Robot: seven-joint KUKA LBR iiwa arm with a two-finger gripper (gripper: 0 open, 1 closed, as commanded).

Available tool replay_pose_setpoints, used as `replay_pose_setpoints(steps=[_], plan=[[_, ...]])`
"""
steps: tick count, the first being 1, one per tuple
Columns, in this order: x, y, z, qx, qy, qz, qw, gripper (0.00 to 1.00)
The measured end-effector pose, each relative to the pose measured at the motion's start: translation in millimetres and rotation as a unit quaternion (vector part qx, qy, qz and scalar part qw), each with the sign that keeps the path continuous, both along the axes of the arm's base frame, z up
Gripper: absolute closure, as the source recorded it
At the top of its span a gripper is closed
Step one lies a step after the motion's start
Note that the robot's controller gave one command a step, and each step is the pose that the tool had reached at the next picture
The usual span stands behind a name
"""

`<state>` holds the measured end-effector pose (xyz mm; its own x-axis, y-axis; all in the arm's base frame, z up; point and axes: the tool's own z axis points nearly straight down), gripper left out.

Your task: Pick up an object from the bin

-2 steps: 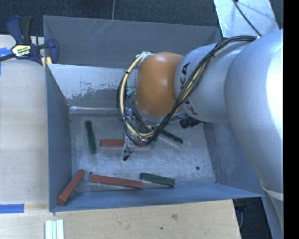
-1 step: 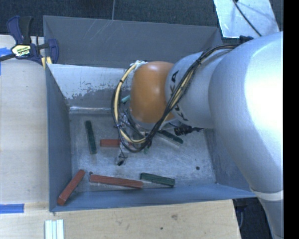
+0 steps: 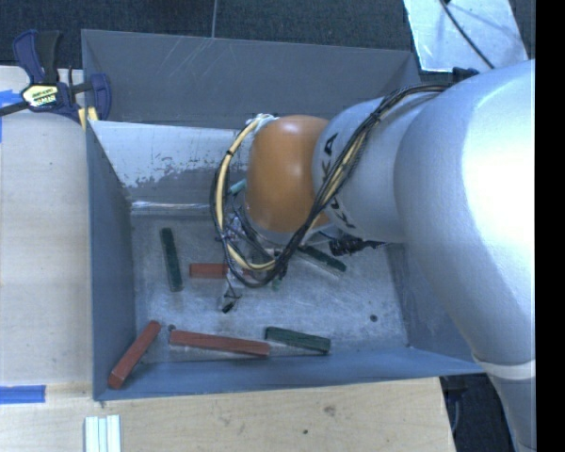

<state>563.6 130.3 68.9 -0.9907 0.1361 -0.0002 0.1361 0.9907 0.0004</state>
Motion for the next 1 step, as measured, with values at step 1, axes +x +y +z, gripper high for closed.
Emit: replay_pose_setpoints(steps=[1], plan=[[1.2, 0.3, 1.6, 0.001, -0.0018, 0.000, 1.0000, 1.00]])
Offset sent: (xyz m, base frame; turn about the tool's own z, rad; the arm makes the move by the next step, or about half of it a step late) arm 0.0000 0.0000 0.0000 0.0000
